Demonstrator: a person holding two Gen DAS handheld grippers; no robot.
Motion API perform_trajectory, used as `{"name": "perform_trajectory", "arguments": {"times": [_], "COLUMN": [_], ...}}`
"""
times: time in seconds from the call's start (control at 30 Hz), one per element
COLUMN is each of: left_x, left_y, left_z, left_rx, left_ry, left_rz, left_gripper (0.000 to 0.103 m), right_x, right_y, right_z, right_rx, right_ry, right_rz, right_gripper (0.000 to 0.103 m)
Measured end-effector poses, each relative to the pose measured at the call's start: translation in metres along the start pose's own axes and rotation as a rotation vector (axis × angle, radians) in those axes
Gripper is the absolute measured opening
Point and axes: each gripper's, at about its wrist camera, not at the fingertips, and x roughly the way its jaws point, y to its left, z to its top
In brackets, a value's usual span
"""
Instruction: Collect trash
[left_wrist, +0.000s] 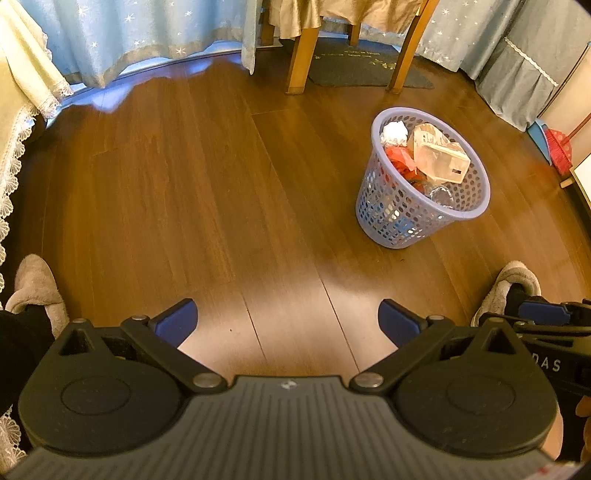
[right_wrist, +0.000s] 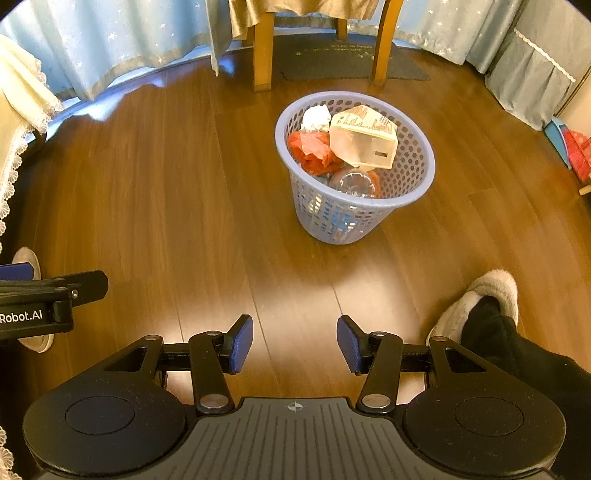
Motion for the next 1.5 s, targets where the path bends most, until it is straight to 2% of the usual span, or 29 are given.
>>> {"name": "perform_trajectory", "arguments": {"times": [1.5], "left_x": [-0.012], "left_y": [-0.003], "left_z": [-0.006], "left_rx": [-0.003], "left_ry": [0.0], "left_rz": [0.009], "left_gripper": [0.102], "right_x": [-0.01], "right_y": [-0.003], "right_z": [0.001], "right_rx": [0.032], "right_ry": [-0.028], "right_rz": [0.0], "right_gripper": [0.048]}}
